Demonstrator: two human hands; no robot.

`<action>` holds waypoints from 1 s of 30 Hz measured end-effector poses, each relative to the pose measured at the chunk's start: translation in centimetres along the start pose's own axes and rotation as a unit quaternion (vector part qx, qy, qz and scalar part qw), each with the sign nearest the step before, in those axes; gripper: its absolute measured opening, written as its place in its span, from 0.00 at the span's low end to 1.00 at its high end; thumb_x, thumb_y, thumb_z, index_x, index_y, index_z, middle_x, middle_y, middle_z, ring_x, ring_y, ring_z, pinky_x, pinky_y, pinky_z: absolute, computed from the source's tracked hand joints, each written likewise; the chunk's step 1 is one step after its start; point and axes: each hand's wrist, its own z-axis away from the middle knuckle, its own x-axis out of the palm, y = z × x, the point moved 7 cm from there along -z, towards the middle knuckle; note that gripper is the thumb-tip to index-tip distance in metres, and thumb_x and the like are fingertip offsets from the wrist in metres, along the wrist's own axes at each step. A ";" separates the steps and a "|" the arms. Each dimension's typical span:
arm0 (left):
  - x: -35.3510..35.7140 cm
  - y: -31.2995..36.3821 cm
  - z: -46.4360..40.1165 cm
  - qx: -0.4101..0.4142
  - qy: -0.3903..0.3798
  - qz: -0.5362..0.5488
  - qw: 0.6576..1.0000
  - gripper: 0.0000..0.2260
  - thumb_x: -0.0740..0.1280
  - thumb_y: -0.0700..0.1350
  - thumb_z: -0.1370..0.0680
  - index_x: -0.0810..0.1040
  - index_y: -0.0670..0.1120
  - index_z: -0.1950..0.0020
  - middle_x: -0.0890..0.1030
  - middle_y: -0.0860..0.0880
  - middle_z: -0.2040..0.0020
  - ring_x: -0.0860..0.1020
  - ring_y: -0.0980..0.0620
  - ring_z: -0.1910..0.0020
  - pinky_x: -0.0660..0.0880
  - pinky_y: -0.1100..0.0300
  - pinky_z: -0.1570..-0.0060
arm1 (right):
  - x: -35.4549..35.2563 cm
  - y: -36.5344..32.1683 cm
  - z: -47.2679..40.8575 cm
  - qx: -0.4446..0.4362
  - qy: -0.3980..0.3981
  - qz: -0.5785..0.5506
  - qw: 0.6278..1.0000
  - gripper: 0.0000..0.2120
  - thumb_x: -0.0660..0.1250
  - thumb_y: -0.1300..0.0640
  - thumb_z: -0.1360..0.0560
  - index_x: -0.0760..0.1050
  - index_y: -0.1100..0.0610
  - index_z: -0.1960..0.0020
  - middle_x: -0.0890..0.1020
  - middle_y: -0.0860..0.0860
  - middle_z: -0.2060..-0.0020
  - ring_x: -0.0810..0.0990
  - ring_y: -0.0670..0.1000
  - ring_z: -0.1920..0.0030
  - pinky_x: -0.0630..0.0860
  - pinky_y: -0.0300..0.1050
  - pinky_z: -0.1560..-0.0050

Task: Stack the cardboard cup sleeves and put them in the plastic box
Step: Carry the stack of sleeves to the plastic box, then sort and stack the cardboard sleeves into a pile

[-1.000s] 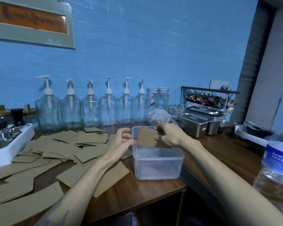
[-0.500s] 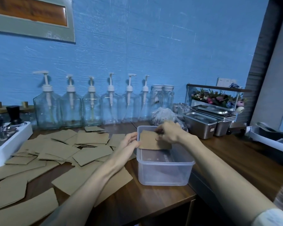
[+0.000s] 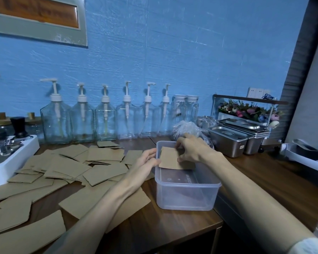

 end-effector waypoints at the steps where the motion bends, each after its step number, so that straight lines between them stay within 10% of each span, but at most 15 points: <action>1: 0.0 0.0 0.0 -0.001 0.000 0.001 1.000 0.20 0.62 0.43 0.18 0.67 0.48 0.26 0.75 0.53 0.32 0.74 0.57 0.35 0.70 0.65 0.39 | 0.0 0.0 0.1 0.001 0.001 0.004 1.000 0.27 0.75 0.44 0.33 0.74 0.49 0.37 0.72 0.53 0.39 0.71 0.57 0.37 0.69 0.52 0.40; 21: -3.8 1.8 0.6 0.031 0.104 0.003 0.994 0.12 0.65 0.47 0.20 0.77 0.53 0.37 0.78 0.57 0.37 0.74 0.60 0.37 0.68 0.54 0.30 | -4.4 -2.3 3.3 -0.043 0.099 -0.097 0.989 0.19 0.72 0.50 0.27 0.75 0.51 0.38 0.74 0.51 0.45 0.75 0.55 0.42 0.73 0.51 0.43; 25: -6.0 3.1 2.6 0.058 0.095 -0.105 0.988 0.12 0.65 0.44 0.20 0.76 0.51 0.37 0.77 0.54 0.38 0.73 0.65 0.43 0.70 0.68 0.44 | -6.5 -6.9 3.9 -0.101 0.127 -0.124 0.979 0.15 0.69 0.51 0.25 0.76 0.51 0.39 0.74 0.49 0.49 0.75 0.52 0.45 0.73 0.51 0.43; 30: -12.5 3.4 6.3 0.041 0.106 -0.258 0.960 0.10 0.65 0.49 0.20 0.76 0.55 0.38 0.74 0.55 0.39 0.74 0.56 0.38 0.69 0.54 0.33 | -8.0 -15.1 4.0 -0.172 0.129 -0.148 0.965 0.15 0.68 0.51 0.23 0.75 0.51 0.38 0.71 0.47 0.50 0.75 0.51 0.44 0.73 0.51 0.43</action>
